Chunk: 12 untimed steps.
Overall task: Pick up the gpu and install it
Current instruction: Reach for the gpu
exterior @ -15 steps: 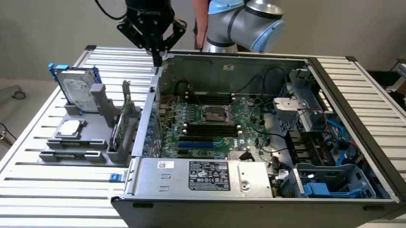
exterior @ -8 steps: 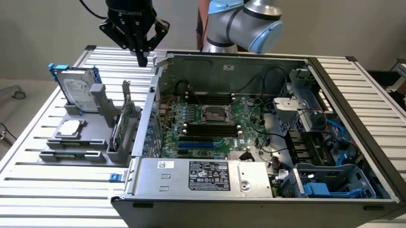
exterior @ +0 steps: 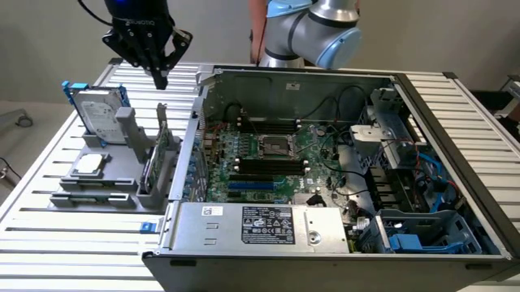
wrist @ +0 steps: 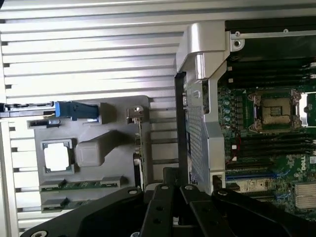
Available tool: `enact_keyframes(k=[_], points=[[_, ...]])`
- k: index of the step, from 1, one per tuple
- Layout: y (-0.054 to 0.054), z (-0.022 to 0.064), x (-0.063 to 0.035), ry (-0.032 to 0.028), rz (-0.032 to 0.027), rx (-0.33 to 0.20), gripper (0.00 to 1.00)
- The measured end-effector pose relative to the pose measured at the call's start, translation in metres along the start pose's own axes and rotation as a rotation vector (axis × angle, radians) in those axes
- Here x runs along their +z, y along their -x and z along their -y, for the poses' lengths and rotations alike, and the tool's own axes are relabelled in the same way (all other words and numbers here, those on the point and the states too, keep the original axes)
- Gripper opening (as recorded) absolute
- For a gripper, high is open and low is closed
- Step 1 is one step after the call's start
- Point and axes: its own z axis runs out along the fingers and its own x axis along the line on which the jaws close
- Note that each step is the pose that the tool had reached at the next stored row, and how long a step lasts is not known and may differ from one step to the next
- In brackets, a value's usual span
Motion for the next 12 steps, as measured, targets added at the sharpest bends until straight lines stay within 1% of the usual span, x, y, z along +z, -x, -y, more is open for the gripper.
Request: enact_keyframes(k=[5, 6, 9, 12], points=[[-0.022, 0.0056, 0.0082, 0.0, -0.0005, 0.0, 0.11], [-0.024, 0.0081, 0.0098, -0.0001, -0.0009, 0.0, 0.11], [-0.026, 0.0207, 0.0118, 0.0009, -0.0012, 0.0, 0.11], [-0.028, 0.0288, 0.0144, 0.0008, -0.002, 0.0, 0.11]])
